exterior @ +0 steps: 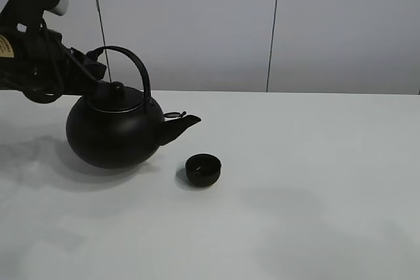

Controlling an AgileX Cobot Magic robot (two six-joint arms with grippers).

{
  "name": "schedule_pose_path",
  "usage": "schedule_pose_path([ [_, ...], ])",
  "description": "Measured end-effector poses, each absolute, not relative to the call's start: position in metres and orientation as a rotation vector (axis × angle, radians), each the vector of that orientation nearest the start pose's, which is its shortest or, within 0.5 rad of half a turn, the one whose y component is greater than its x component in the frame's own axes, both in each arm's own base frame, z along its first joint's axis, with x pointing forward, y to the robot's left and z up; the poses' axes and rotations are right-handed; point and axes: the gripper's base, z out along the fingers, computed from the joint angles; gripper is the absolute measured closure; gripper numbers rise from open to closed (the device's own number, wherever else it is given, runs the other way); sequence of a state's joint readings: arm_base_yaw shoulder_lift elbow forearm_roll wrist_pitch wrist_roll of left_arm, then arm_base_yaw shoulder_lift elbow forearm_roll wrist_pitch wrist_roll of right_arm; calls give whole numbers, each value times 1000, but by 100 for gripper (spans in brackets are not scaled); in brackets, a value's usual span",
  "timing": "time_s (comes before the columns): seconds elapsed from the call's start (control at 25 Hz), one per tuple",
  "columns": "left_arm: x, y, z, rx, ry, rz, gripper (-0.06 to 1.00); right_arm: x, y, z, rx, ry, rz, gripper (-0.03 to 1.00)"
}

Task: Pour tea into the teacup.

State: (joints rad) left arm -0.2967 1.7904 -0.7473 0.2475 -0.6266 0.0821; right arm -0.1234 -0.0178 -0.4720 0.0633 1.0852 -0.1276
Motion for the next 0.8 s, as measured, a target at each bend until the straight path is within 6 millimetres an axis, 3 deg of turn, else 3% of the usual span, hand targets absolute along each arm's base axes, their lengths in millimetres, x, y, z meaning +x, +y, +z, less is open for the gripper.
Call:
schedule_pose_path([
  [0.8, 329, -114, 166, 717, 1820, -95, 83, -5, 6, 268, -8, 2078, -77, 33],
])
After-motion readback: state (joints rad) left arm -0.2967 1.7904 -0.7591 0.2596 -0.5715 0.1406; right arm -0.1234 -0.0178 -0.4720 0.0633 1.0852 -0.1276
